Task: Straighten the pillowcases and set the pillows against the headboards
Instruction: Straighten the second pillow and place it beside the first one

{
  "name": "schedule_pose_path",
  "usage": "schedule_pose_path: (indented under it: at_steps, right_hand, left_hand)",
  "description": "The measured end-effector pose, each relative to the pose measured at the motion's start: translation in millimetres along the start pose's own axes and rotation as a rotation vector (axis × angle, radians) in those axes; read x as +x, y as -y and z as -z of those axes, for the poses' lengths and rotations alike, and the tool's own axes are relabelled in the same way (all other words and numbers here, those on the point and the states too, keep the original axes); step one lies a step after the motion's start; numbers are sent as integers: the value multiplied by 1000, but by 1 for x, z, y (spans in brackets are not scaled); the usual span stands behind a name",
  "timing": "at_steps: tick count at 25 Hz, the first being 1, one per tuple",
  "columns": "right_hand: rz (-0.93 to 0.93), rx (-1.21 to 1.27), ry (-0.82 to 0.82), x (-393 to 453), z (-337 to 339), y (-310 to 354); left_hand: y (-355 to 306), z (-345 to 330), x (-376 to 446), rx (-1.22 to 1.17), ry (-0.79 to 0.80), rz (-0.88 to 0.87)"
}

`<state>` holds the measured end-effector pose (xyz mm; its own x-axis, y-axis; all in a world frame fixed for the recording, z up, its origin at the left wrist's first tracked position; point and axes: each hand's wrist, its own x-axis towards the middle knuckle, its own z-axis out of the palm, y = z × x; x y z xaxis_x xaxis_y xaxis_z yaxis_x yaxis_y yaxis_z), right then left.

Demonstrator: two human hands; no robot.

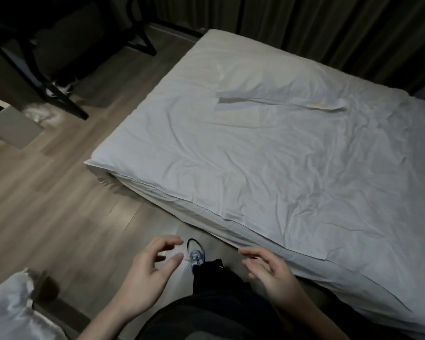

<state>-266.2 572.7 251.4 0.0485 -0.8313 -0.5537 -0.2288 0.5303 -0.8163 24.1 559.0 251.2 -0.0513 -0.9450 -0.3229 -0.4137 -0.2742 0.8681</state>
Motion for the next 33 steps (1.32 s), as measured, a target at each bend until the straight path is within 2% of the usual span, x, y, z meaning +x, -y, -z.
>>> schedule_pose_path:
  at_steps: [4, 9, 12, 14, 21, 26, 31, 33]
  right_hand:
    - [35, -42, 79, 66, -41, 54]
    - [132, -112, 169, 166, -99, 138]
    - [173, -173, 253, 208, -146, 193]
    - [189, -163, 269, 233, -178, 220]
    - [85, -70, 87, 297, -330, 254]
    - [4, 78, -136, 294, -411, 285]
    - [-38, 244, -343, 319, -448, 311]
    - [-70, 267, -349, 351, -459, 323]
  left_hand:
    - [6, 63, 36, 11, -65, 63]
    - [11, 157, 101, 26, -186, 54]
    - [29, 208, 117, -26, -290, 125]
    - [43, 241, 133, -67, -302, 177]
    - [97, 403, 238, -14, -124, 90]
    - [84, 509, 330, 185, 188, -70]
    - [35, 548, 430, 163, 319, -186]
    - [30, 557, 462, 200, 354, -207]
